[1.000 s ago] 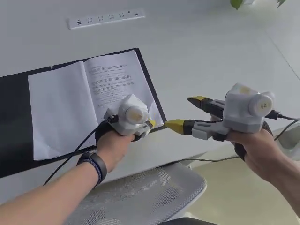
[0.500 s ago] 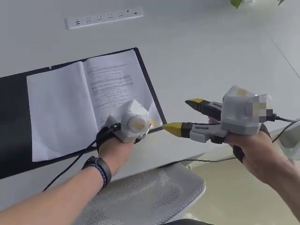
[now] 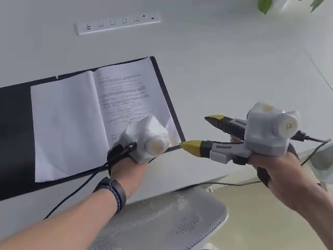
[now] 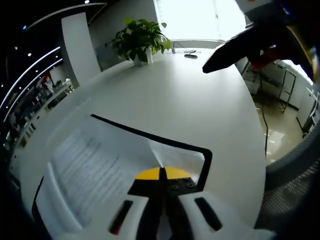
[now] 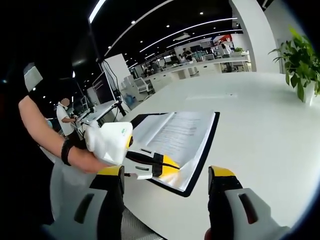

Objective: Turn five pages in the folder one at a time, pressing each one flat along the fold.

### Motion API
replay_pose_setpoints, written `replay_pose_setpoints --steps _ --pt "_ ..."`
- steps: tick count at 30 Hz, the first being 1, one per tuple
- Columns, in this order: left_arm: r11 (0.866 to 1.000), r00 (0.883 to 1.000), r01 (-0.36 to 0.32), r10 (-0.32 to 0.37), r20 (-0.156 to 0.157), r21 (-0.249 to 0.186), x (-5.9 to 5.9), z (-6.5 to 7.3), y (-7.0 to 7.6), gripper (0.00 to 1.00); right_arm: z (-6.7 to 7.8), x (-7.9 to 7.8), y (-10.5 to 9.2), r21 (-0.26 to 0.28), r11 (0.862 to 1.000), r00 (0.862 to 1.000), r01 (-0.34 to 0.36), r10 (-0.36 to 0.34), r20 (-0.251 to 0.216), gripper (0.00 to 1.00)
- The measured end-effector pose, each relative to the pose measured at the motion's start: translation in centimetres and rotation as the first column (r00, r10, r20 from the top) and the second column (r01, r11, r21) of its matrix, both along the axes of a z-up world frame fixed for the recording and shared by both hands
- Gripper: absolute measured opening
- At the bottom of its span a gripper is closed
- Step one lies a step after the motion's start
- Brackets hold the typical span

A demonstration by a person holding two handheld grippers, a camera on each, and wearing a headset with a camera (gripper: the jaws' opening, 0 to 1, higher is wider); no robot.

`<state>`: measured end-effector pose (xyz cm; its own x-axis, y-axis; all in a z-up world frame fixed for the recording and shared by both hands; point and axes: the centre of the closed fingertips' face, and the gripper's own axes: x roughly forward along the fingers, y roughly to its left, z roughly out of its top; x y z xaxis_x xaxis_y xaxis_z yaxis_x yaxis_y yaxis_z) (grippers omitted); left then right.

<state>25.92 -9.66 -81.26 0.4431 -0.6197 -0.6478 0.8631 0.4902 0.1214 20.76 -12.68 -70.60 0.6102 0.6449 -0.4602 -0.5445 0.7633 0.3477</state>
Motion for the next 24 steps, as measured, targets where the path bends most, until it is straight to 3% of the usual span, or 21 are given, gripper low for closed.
replay_pose_setpoints --steps 3,7,13,24 --pt "0.998 0.999 -0.034 0.033 -0.033 -0.053 0.2 0.0 0.2 0.0 -0.7 0.9 0.3 0.008 1.0 1.0 -0.006 0.006 -0.004 0.66" --pt "0.999 1.0 -0.011 0.01 -0.017 -0.041 0.1 0.1 0.0 0.0 -1.8 2.8 0.9 0.041 0.999 1.0 -0.01 0.011 -0.023 0.62" --pt "0.999 1.0 -0.013 0.011 -0.024 -0.049 0.1 0.1 0.0 0.0 -3.5 5.4 2.1 0.088 0.996 0.998 -0.009 0.014 -0.055 0.55" --pt "0.998 0.999 -0.012 0.01 -0.035 -0.06 0.3 0.2 0.0 0.0 -6.1 7.1 3.3 0.145 0.989 0.989 0.013 0.009 -0.148 0.43"
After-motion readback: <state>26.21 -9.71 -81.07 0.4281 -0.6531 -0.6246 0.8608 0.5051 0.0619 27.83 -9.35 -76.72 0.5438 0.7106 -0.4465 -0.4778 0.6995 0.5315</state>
